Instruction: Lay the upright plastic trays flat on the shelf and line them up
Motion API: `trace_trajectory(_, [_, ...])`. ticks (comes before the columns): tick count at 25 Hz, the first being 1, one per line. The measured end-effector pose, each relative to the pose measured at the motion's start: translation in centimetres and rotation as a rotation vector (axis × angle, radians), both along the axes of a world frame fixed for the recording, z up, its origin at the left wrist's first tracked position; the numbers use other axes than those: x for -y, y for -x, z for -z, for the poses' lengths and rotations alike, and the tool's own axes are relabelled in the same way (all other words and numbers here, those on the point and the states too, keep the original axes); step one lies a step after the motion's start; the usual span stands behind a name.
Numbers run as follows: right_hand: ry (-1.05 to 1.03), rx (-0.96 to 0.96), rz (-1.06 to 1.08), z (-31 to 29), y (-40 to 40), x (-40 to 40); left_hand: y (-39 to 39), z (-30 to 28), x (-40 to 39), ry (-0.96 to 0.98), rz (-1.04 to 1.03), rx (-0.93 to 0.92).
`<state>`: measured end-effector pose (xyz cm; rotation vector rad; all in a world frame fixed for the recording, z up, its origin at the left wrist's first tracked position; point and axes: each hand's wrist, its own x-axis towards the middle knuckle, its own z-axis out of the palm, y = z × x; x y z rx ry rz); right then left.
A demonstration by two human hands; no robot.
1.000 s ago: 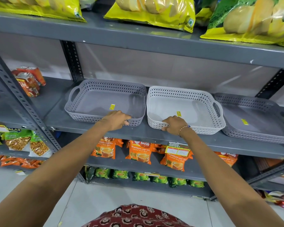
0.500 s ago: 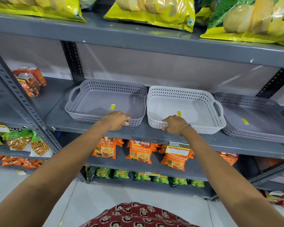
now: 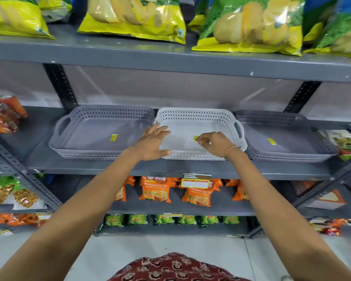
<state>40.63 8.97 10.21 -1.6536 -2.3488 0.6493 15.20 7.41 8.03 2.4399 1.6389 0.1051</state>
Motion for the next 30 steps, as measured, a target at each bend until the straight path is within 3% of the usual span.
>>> trace_trajectory(4, [-0.145,-0.029,0.223,-0.9,-10.9,-0.1,-10.0,0.6,-1.0,-0.02,0.148,0.038])
trace_trajectory(7, [-0.002,0.044,0.32,-0.4,-17.6,-0.1,-16.9,1.2,-1.4,0.021,0.166,0.032])
trace_trajectory(11, [0.174,0.283,0.156,1.3,-23.9,-1.0,-23.4,2.2,-1.6,0.13,0.044,-0.11])
trace_trajectory(16, [0.099,0.375,0.084,3.6,-25.8,-2.0,-25.0,2.7,-1.3,0.073,-0.068,-0.271])
trace_trajectory(21, [-0.005,0.382,0.075,4.1,-26.1,-2.2,-24.8,2.9,-1.6,0.07,-0.094,-0.268])
trace_trajectory(27, [0.079,0.33,0.047,3.4,-26.2,-2.0,-24.9,2.5,-1.4,0.076,-0.097,-0.259])
trace_trajectory(30, [0.103,0.269,0.013,1.8,-26.0,-1.6,-25.1,2.2,-1.1,0.028,-0.117,-0.159])
